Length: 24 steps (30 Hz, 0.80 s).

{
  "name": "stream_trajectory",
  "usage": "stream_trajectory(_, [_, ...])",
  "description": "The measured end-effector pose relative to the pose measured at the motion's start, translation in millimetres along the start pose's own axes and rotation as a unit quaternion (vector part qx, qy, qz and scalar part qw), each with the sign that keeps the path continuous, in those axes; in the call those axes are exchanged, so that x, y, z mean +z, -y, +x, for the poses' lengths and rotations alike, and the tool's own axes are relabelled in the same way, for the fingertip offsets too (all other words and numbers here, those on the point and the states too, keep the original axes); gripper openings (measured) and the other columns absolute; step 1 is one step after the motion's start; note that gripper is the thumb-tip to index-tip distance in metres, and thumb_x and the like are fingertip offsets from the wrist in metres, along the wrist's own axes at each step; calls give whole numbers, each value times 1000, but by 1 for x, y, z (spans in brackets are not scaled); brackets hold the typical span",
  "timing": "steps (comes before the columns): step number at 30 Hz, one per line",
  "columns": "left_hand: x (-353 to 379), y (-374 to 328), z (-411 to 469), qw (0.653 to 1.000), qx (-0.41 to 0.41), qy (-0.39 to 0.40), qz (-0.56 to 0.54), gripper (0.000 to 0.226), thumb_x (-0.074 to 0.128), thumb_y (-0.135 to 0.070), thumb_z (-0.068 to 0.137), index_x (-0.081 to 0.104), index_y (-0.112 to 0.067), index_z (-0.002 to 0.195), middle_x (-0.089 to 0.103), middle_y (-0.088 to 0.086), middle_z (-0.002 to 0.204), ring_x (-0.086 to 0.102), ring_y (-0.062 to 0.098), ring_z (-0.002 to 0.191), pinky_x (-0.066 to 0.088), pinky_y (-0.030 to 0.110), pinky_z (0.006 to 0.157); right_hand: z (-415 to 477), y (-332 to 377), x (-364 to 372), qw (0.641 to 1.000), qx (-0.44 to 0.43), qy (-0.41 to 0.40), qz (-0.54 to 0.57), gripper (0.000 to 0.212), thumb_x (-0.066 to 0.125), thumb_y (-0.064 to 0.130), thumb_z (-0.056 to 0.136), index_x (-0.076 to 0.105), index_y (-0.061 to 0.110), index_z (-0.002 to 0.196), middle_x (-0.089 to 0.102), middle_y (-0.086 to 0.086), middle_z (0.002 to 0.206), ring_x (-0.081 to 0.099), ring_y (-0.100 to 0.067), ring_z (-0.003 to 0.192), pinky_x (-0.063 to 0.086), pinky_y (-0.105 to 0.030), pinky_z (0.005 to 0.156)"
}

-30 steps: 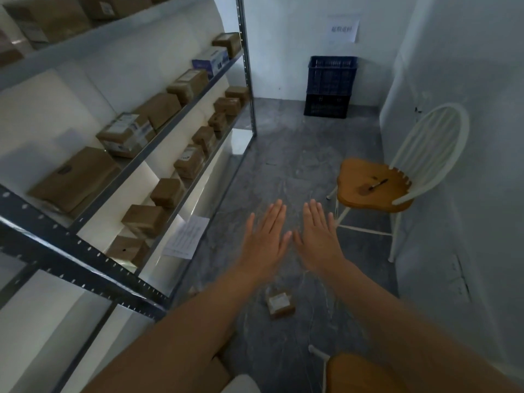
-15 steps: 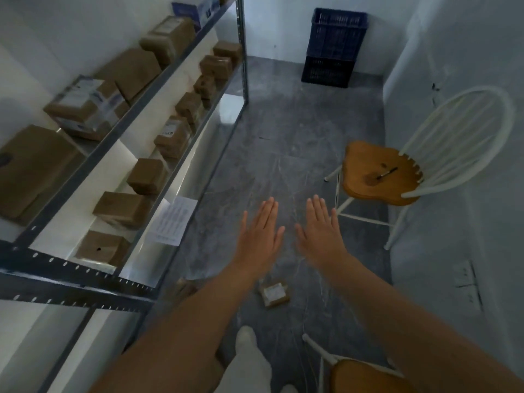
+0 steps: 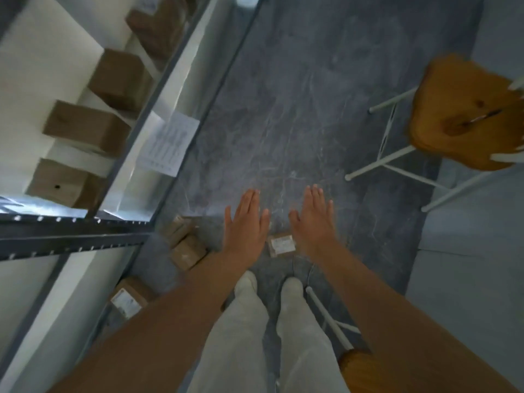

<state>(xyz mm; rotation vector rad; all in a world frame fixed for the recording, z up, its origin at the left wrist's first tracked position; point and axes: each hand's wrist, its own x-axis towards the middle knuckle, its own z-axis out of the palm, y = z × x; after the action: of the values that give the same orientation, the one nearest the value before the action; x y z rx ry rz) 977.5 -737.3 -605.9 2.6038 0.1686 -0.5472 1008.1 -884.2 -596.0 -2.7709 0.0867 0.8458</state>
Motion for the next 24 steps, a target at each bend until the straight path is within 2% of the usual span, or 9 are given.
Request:
stream_trajectory(7, [146,42,59,983,-158,-3,-97,53,37,-28,104,26,-11,152,26,7,160,27,23,146,20,41,117,100,-79,123,998,7,62,-19,65,28,32,104,1,2,155,-3,-13,164,-5,-23,151,-6,-42,122])
stream_trajectory(13, [272,95,89,930,-260,60,-251,41,48,-21,99,44,-12,139,57,9,128,56,25,115,46,30,94,179,-164,244,990,93,89,52,58,40,28,101,25,-5,146,27,-24,153,27,-33,143,20,-44,117])
stream_trajectory(15, [312,115,97,919,-302,87,-240,33,47,-22,100,53,-7,129,60,10,113,59,23,102,44,18,67,198,-183,281,978,131,123,109,45,48,27,98,44,-2,133,48,-23,137,46,-35,129,36,-42,107])
stream_trajectory(16, [331,122,101,911,-318,98,-244,33,46,-22,100,54,-4,126,59,9,110,57,20,96,38,17,56,205,-189,298,967,150,138,152,30,52,24,96,54,4,118,59,-17,116,57,-32,113,46,-38,94])
stream_trajectory(18, [367,133,108,897,-342,117,-255,36,46,-21,99,52,-2,129,56,9,108,55,22,96,34,18,55,213,-198,330,952,157,160,206,4,56,17,94,55,16,98,56,-1,85,57,-20,82,44,-25,66])
stream_trajectory(19, [387,140,112,893,-348,121,-258,36,46,-20,99,50,-2,130,55,11,110,56,26,102,36,16,58,218,-202,347,951,142,165,220,6,55,14,94,53,20,96,54,2,84,54,-17,80,41,-22,64])
stream_trajectory(21, [421,152,119,884,-360,127,-269,35,47,-18,98,50,-5,131,55,14,114,55,28,101,38,17,62,226,-207,379,942,124,188,249,6,53,12,96,58,14,94,59,-1,92,56,-18,89,42,-23,72])
stream_trajectory(23, [449,159,126,866,-377,133,-299,26,47,-16,98,56,-4,119,57,17,115,53,22,86,40,25,61,232,-208,407,918,128,241,287,25,51,5,96,60,4,119,63,-8,117,59,-24,111,49,-32,93])
stream_trajectory(24, [457,160,128,855,-383,140,-321,24,48,-14,97,58,-3,115,59,18,114,54,22,86,44,28,65,235,-206,417,906,128,262,307,36,49,0,95,54,2,131,59,-12,129,56,-27,120,45,-34,103])
